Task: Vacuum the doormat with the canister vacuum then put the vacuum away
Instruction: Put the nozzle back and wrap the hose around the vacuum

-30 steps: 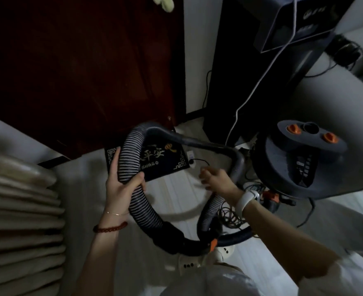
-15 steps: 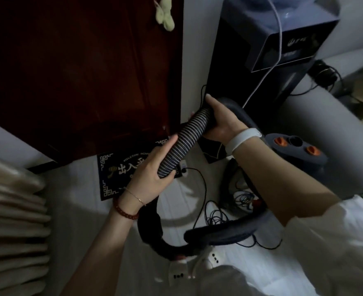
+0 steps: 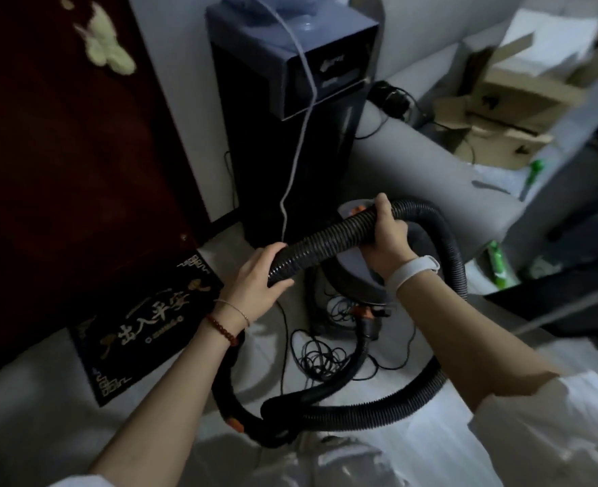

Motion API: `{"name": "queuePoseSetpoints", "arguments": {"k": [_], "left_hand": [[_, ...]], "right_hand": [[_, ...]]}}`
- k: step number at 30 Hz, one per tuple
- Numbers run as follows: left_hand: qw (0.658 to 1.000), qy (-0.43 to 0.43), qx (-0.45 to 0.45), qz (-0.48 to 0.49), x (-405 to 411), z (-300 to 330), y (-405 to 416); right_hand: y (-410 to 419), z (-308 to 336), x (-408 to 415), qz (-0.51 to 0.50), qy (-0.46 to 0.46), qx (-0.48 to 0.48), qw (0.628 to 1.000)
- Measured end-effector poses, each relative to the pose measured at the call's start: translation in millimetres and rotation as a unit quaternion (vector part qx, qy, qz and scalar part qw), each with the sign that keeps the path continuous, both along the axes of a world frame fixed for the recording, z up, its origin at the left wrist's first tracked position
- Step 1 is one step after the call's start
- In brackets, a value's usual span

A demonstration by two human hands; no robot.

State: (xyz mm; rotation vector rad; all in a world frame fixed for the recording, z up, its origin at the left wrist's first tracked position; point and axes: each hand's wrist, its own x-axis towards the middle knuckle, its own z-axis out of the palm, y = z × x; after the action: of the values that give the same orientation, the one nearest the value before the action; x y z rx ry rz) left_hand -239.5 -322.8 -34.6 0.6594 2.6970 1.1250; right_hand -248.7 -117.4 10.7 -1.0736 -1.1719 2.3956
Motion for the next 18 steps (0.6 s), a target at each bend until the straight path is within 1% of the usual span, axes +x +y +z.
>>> {"name": "queuePoseSetpoints", "arguments": {"k": [2, 4, 5, 6, 7, 8, 9, 10, 11, 12, 13, 14, 15, 16, 17, 18], "left_hand": [[0.999, -0.006, -0.013, -0.049, -11, 1, 28], [0.997, 0.005, -0.024, -0.078, -20, -1, 53], [0.996, 0.017, -0.027, -0.078, -25, -2, 63], [0.996, 0.034, -0.032, -0.070, -29, -5, 71], [0.996, 0.052, -0.044, -0.059, -32, -9, 77], [0.995, 0.066, -0.060, -0.050, -35, -13, 81], [0.993, 0.075, -0.075, -0.047, -37, -16, 85], [0.992, 0.081, -0.085, -0.050, -39, -21, 88], [0.990, 0.085, -0.093, -0.056, -42, -24, 90], [0.989, 0.089, -0.099, -0.066, -44, -27, 91], [0.987, 0.096, -0.105, -0.076, -47, -29, 92], [0.985, 0.104, -0.108, -0.086, -51, -32, 91], [0.983, 0.108, -0.113, -0.095, -53, -33, 90], [0.982, 0.110, -0.113, -0.103, -55, -34, 88], [0.982, 0.107, -0.114, -0.108, -55, -33, 86], [0.982, 0.108, -0.108, -0.109, -56, -33, 83]], "right_hand": [[33, -3, 8, -0.021, 0.014, -0.037, 0.999], [63, -8, 15, 0.012, 0.010, -0.049, 0.999], [76, -12, 18, 0.043, -0.024, -0.032, 0.998], [90, -19, 22, 0.086, -0.086, 0.035, 0.992], [104, -25, 25, 0.144, -0.158, 0.152, 0.965], [118, -31, 29, 0.198, -0.222, 0.302, 0.906], [132, -38, 31, 0.241, -0.257, 0.446, 0.823], [143, -47, 31, 0.275, -0.249, 0.558, 0.742], [146, -52, 31, 0.327, -0.205, 0.615, 0.688], [146, -58, 28, 0.392, -0.153, 0.643, 0.639], [140, -62, 25, 0.457, -0.110, 0.656, 0.591], [132, -64, 21, 0.508, -0.095, 0.658, 0.548], [123, -64, 16, 0.530, -0.090, 0.663, 0.520], [119, -67, 10, 0.536, -0.081, 0.670, 0.507], [114, -65, 6, 0.535, -0.071, 0.673, 0.505], [110, -62, 3, 0.534, -0.059, 0.668, 0.515]]}}
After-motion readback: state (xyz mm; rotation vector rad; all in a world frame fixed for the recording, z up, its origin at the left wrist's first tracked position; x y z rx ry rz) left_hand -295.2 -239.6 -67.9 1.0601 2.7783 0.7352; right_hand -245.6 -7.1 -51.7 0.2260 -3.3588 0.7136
